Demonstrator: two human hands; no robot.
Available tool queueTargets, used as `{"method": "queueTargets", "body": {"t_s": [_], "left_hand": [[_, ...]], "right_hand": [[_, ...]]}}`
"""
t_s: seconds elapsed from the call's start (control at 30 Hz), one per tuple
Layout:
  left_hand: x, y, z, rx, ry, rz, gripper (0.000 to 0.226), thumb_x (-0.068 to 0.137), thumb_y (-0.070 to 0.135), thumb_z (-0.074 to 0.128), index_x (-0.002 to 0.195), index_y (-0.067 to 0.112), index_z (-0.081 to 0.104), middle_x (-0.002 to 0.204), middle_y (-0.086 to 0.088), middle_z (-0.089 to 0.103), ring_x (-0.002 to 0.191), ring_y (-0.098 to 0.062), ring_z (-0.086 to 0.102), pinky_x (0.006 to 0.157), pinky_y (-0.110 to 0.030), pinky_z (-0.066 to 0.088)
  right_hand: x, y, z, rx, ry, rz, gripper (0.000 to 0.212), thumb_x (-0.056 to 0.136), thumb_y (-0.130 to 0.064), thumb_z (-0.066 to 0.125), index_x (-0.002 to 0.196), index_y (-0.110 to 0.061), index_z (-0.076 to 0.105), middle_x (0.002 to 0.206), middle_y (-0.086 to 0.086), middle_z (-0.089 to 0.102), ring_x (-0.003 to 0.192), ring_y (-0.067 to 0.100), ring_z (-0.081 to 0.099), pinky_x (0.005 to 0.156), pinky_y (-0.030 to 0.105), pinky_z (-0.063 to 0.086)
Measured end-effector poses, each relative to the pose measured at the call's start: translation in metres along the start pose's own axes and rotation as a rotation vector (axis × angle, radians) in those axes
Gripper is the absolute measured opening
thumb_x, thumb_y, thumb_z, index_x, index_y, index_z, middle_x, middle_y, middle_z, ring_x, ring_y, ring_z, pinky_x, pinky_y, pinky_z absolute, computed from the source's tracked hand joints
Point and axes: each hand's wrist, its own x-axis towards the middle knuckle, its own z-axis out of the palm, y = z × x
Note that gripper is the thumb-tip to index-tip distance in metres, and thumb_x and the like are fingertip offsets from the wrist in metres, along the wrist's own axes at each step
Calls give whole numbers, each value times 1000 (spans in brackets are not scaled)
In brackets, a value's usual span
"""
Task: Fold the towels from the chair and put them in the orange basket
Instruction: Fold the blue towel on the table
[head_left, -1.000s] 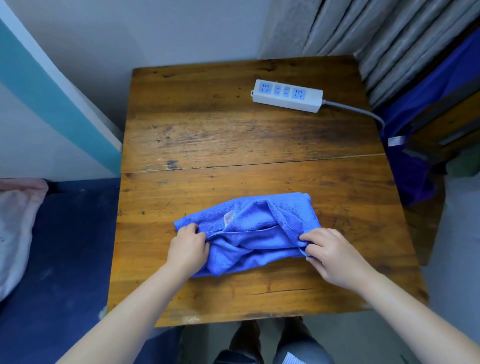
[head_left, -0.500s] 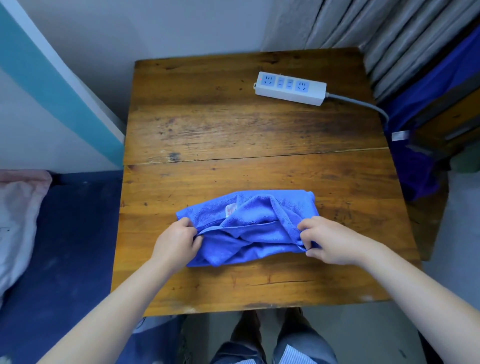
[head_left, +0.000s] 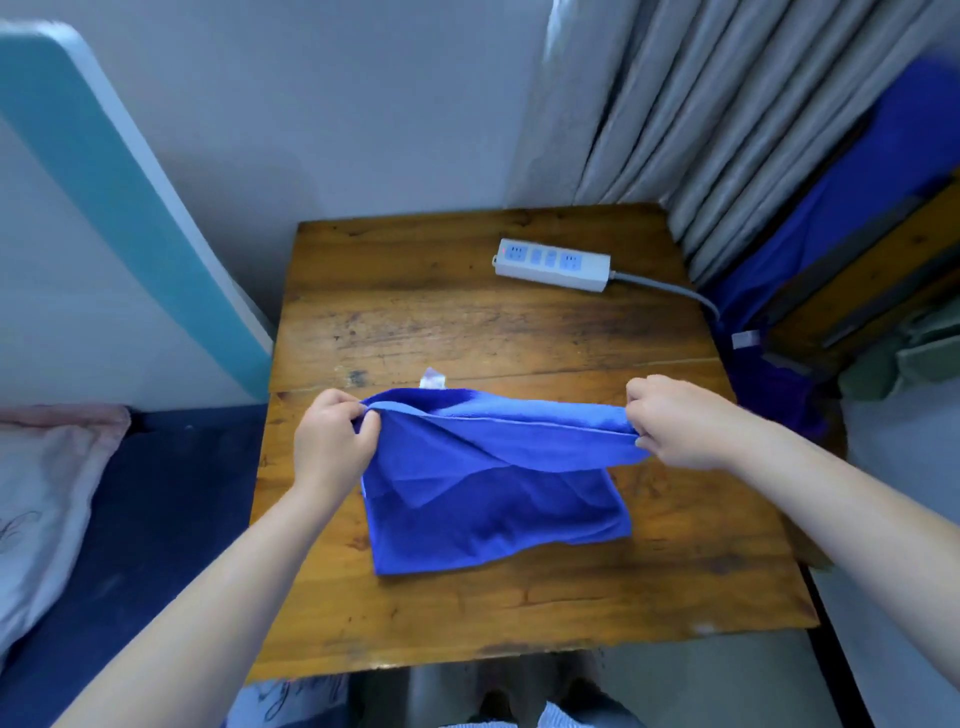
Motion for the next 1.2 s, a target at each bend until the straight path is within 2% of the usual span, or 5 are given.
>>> {"method": "queueTargets", "body": {"t_s": [0.23,0.57,0.73,0.93,1.2], "left_hand": [[22,61,-52,-134,95,58,15,83,3,60,86,-7,70,96,-19,68,91,-30,60,77,-26,39],[17,65,-108,-197,42,146,19,77,-6,60,68,10,57,73,-7,61,61,-14,49,56,-11,37],[23,77,-125,-177,93,167,14,79,-10,56,86,0,62,88,-14,65,80,-24,56,75,-25,44],[39,97,-155,-64,210,274,20,82,-8,54,95,-5,70,98,-20,70,95,-34,63,84,-32,46],[45,97,-192,-85,268,376,17,78,-15,59,89,-9,70,90,-23,70,82,-31,62,77,-32,46]], "right_hand": [[-9,24,-53,186,250,109,46,91,-14,50,57,-24,20,83,0,37,100,27,55,84,34,40],[-39,37,-61,288,336,188,38,89,-6,49,63,-24,27,70,-10,34,81,19,43,68,24,26],[-39,41,-82,205,339,188,20,92,-6,42,108,-3,53,105,13,50,110,30,53,92,36,42],[-41,50,-120,181,401,170,19,97,-15,40,100,-8,58,100,10,47,107,29,54,90,35,40],[-65,51,-142,132,571,87,35,99,-25,37,66,-23,27,82,5,51,102,27,55,72,29,27]]}}
